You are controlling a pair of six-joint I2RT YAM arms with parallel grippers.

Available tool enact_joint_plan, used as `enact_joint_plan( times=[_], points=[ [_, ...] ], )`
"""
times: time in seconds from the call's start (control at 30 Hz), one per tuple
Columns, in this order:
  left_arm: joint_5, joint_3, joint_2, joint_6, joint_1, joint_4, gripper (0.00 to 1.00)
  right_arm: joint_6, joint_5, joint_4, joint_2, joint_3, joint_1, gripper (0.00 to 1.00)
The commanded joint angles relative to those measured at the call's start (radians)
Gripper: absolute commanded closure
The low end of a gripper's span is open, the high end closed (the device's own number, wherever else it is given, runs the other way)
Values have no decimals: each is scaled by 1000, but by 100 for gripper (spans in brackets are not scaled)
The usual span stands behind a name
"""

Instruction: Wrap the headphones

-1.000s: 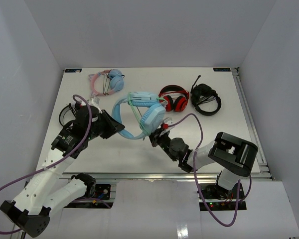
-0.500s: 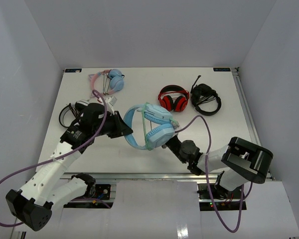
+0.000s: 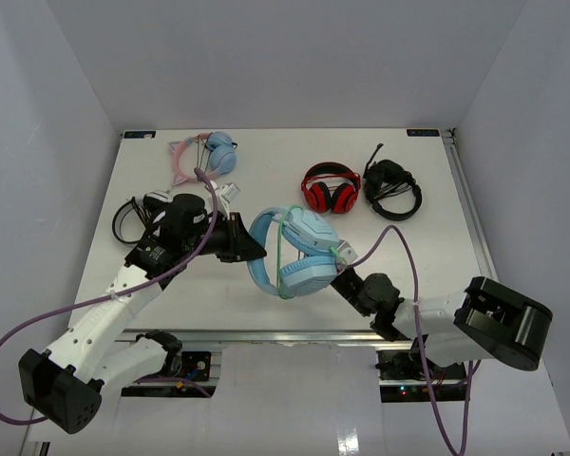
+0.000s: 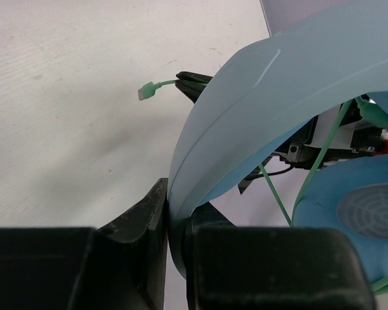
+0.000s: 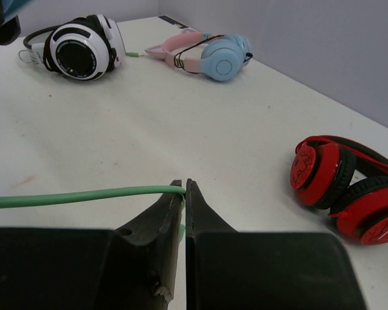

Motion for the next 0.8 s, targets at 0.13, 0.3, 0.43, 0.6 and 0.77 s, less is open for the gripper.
enact_joint_plan(
  times=[0.13,0.3,0.43,0.6,0.77],
  points=[
    [197,17,-18,60,-12,48,100,-84,71,474,-100,18,-17,92],
    [189,14,2,43,-12,60,100,-65,86,497,-83,42,-17,92],
    [105,81,29,142,-12,-36,100,-166,102,543,-71,27,-17,92],
    [25,149,118,286,-12,-123,100,-273,137,540,-119,-17,-20,92],
    [78,189,247,360,-12,-103,100,-261,8,400,-189,-32,-22,92]
  ],
)
